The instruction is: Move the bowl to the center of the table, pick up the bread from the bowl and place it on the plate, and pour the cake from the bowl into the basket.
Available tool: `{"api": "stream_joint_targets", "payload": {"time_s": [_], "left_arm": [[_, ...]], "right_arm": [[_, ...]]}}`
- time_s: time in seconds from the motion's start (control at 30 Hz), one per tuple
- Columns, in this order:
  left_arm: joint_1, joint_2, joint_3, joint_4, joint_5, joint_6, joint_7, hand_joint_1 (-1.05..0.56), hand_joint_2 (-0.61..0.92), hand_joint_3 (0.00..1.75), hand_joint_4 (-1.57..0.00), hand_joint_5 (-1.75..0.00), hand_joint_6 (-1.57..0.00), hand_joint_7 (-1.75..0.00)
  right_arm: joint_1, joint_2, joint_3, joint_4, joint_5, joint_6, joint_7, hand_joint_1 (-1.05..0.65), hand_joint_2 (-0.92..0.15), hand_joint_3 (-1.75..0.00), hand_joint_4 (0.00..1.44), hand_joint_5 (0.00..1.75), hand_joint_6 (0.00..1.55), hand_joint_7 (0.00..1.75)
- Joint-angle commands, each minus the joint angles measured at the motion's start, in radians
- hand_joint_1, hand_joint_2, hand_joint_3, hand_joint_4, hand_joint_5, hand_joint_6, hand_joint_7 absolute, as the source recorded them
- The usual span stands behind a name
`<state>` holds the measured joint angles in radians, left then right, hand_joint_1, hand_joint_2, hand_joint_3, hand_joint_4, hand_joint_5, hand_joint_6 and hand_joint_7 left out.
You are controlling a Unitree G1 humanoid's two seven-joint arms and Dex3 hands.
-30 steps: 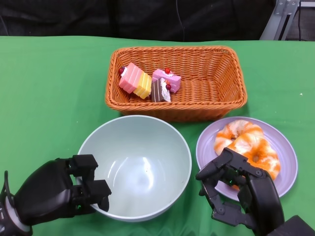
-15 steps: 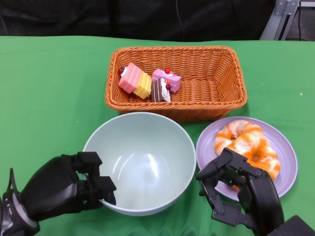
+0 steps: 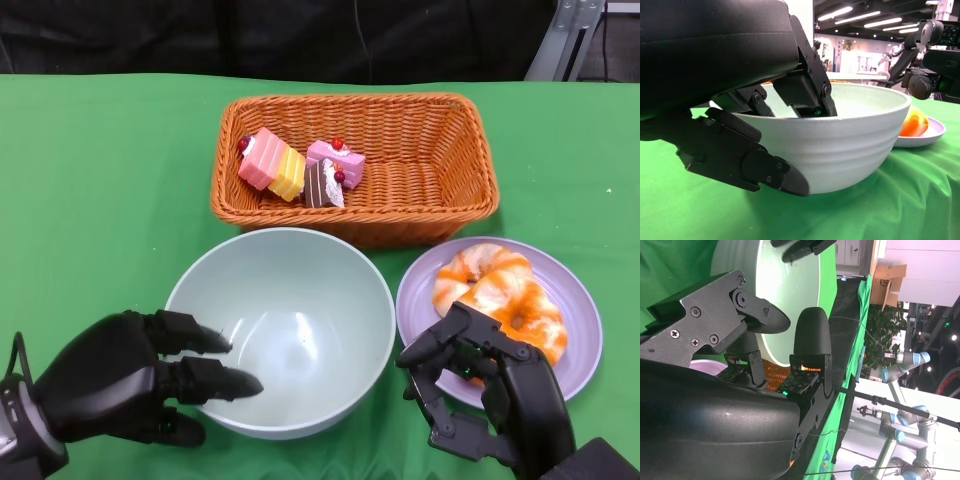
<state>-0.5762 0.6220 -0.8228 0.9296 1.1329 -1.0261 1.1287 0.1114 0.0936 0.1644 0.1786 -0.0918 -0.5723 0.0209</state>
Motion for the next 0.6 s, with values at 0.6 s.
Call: {"api": "stream_joint_targets", "payload": {"time_s": [0.6], "left_arm": [[0.116,-0.042,0.181,0.108,-1.028,-0.304,-1.001,-1.05,0.92,0.45,-0.02,-0.01,-0.08,-0.04]], "right_arm": [[-0.009,-0.006,-0.009,0.023,0.006,-0.026,-0.005,-0.12,-0.56,-0.96,0.72,1.54,0.72,1.25]]}}
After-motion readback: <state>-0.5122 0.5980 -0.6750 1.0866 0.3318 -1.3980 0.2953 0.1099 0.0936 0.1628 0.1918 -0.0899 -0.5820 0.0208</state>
